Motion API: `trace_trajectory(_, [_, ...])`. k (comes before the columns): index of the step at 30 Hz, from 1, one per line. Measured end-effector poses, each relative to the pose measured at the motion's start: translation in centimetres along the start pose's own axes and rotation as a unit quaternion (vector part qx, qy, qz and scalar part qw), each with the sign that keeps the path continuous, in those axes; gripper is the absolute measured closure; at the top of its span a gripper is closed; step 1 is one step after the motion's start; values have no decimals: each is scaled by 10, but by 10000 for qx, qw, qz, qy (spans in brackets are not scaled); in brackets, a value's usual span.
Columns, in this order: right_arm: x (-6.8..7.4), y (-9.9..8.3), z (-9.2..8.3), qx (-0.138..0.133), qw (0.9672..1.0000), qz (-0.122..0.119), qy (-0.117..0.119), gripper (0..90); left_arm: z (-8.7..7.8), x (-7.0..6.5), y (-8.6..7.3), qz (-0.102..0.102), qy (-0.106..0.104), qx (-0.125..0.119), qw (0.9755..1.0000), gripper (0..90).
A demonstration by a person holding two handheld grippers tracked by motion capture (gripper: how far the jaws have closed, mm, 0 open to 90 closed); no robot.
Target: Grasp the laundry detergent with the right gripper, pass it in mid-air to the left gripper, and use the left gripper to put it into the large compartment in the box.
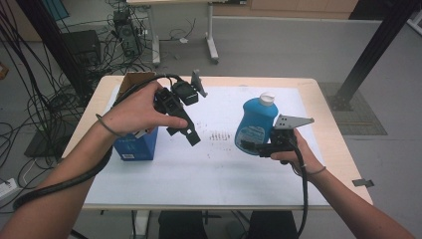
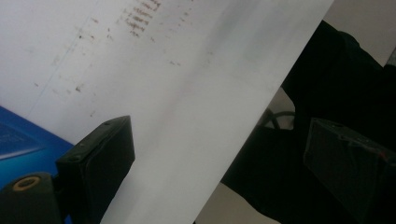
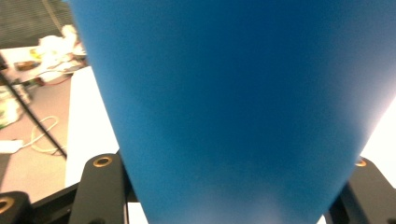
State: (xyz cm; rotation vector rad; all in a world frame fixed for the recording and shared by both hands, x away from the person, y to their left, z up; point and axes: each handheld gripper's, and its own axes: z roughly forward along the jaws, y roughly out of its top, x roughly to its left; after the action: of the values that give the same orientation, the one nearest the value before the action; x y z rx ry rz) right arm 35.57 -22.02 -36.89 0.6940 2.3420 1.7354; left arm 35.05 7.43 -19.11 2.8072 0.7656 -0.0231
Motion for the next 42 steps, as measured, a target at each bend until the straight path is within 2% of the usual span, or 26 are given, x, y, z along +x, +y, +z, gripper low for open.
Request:
trace_trajectory(2, [2, 5, 3, 57, 9997, -85, 211, 391, -2, -2, 1, 94, -11, -2, 10000, 91])
trace_trajectory(5, [5, 10, 6, 83, 9989, -206, 417, 391, -5, -4, 2, 156, 10, -31, 9999, 90])
trace_trajectory(6, [5, 10, 6, 83, 9989, -206, 417, 391, -5, -4, 2, 156, 10, -31, 9999, 91])
trace_trajectory(8, [11, 15, 11, 103, 9975, -300, 632, 391, -7, -4, 3, 228, -1, -25, 9997, 91])
trace_trajectory(11, [15, 19, 15, 121, 9964, -372, 756, 391, -9, -5, 3, 309, -8, -25, 9995, 90])
trace_trajectory(12, [20, 23, 18, 147, 9949, -453, 890, 391, -10, -6, 4, 347, -13, -18, 9994, 90])
trace_trajectory(17, [28, 31, 23, 166, 9913, -592, 1160, 391, -14, -10, 5, 644, -41, 32, 9979, 91])
trace_trajectory(23, [36, 38, 27, 153, 9875, -717, 1395, 391, -19, -16, 8, 879, -113, 34, 9961, 91])
trace_trajectory(26, [39, 38, 28, 159, 9866, -746, 1444, 391, -20, -17, 10, 932, -135, 46, 9955, 91])
trace_trajectory(33, [50, 42, 35, 240, 9817, -908, 1658, 391, -25, -25, 14, 1115, -151, 175, 9935, 91])
trace_trajectory(40, [53, 47, 40, 324, 9786, -1042, 1747, 391, -29, -29, 16, 1182, -161, 176, 9927, 91])
trace_trajectory(42, [55, 48, 43, 359, 9764, -1111, 1816, 391, -29, -31, 16, 1205, -161, 195, 9924, 91])
